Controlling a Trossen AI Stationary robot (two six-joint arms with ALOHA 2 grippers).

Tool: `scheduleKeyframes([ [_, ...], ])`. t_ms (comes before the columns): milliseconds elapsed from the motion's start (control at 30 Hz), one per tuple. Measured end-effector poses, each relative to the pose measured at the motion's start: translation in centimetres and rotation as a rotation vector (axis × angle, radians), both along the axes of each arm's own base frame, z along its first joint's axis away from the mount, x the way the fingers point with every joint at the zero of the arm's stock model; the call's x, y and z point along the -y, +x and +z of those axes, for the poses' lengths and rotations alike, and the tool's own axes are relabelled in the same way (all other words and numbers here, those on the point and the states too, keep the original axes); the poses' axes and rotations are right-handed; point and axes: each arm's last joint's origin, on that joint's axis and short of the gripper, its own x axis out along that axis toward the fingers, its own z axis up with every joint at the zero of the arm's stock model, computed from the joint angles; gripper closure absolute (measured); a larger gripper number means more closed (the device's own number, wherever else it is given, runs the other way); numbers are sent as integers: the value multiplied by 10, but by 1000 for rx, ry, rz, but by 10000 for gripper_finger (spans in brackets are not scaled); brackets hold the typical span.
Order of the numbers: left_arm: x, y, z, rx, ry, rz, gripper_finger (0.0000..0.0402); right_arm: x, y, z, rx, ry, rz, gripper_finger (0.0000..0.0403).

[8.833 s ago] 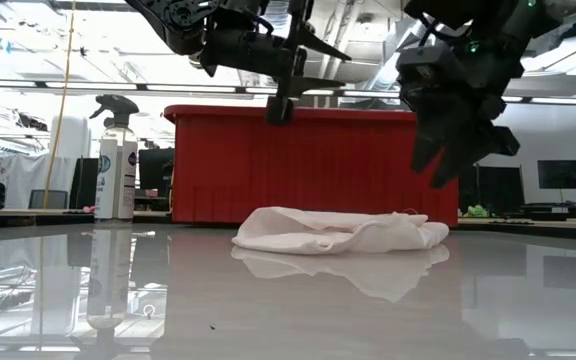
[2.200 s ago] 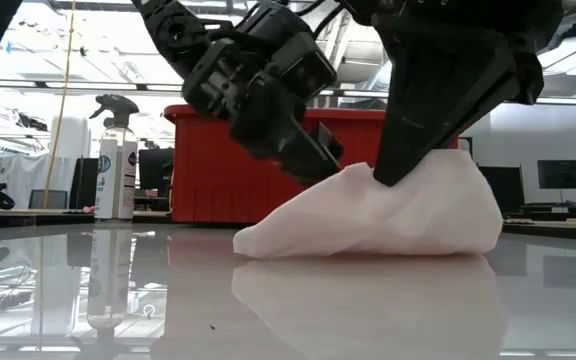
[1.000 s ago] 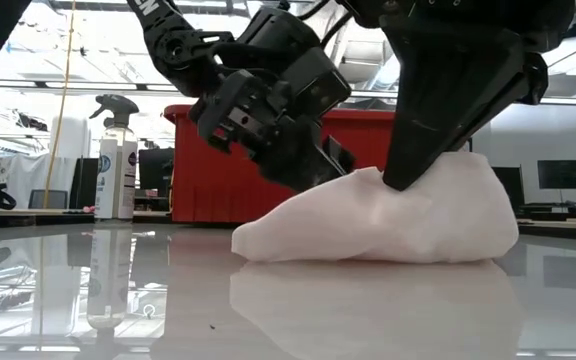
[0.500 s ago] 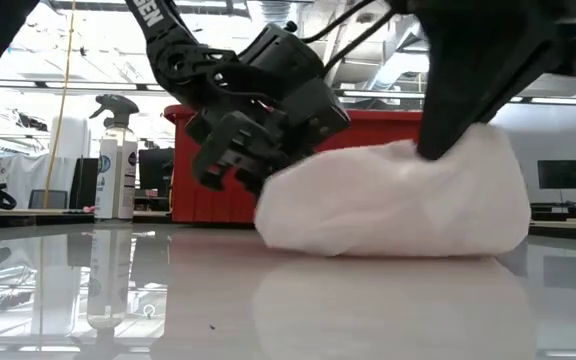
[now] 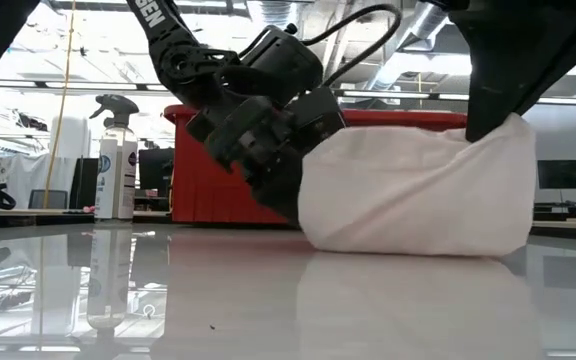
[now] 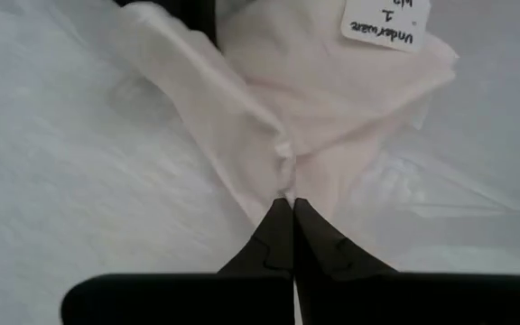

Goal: Fold Laundry from Bin
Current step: Fold the white underwear

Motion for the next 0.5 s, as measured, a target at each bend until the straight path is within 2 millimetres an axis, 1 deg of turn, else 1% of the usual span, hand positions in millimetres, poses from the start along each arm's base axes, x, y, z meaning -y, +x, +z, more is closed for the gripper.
scheduleKeyframes([
  [133, -12, 0, 12, -39, -118, 85, 401, 0, 0, 0, -3, -2, 0, 385],
  [267, -21, -2, 29, -19, -175, 102, 401, 0, -1, 0, -15, -10, 14, 385],
  [333, -25, -2, 35, 20, -137, 100, 401, 0, -2, 0, -20, -13, 16, 385],
  [500, -26, 1, 37, 110, -13, 77, 401, 1, -3, 2, -27, -15, 18, 385],
])
